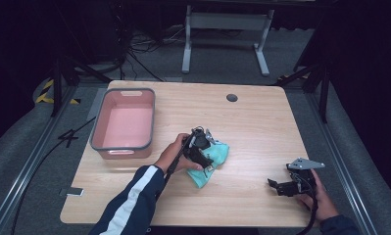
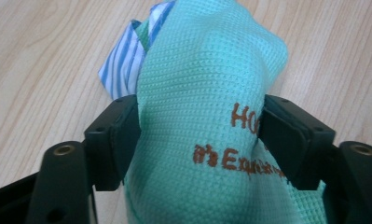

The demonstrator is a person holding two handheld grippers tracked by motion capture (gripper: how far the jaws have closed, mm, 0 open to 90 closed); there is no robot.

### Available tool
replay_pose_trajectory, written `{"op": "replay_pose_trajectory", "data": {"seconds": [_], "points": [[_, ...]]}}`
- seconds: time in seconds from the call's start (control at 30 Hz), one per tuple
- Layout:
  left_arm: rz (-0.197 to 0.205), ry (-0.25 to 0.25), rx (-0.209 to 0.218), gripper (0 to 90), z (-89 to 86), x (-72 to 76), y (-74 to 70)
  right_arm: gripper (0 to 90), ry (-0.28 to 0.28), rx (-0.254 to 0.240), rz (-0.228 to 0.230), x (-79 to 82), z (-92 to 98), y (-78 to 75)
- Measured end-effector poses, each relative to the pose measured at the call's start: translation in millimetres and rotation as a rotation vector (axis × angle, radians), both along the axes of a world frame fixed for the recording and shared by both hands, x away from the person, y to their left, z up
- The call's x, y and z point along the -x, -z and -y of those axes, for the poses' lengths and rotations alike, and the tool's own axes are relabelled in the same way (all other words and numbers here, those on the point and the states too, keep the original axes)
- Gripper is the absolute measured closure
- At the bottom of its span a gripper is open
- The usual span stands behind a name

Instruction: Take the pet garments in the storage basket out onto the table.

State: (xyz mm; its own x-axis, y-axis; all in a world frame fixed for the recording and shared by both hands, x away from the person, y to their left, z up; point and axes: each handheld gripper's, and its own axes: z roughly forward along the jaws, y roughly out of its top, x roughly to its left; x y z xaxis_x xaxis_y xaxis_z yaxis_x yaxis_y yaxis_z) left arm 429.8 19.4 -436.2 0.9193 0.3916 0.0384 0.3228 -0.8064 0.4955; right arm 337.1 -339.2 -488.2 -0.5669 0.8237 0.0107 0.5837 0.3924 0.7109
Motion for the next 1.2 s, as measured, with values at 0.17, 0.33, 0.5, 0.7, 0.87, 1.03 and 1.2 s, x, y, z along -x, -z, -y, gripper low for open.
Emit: {"op": "replay_pose_trajectory", "data": {"seconds": [0.17, 0.33, 0.5, 0.7, 0.87, 1.03, 1.2], "points": [[0.004, -0.010, 0.030, 23.9, -3.6, 0.6, -5.2, 0.6, 0.000, 0.001, 0.000, 0.0, 0.0, 0.0], [0.027, -0.003, 0.032, 21.3, -7.0, 4.0, -13.6, 0.6, 0.000, 0.000, 0.000, 0.0, 0.0, 0.0], [0.052, 0.026, 0.030, 20.5, -12.5, 7.0, -23.9, 0.6, 0.000, 0.000, 0.000, 0.0, 0.0, 0.0], [0.079, 0.029, 0.028, 19.1, -18.4, 12.8, -32.8, 0.5, 0.000, 0.000, 0.000, 0.0, 0.0, 0.0], [0.105, 0.043, 0.022, 18.7, -22.9, 18.0, -39.4, 0.5, 0.000, 0.000, 0.000, 0.0, 0.0, 0.0], [0.116, 0.059, 0.006, 19.5, -28.7, 24.7, -44.8, 0.6, 0.000, 0.000, 0.000, 0.0, 0.0, 0.0], [0.124, 0.073, -0.015, 20.8, -36.4, 33.0, -48.9, 0.6, 0.000, 0.000, 0.000, 0.0, 0.0, 0.0]]}}
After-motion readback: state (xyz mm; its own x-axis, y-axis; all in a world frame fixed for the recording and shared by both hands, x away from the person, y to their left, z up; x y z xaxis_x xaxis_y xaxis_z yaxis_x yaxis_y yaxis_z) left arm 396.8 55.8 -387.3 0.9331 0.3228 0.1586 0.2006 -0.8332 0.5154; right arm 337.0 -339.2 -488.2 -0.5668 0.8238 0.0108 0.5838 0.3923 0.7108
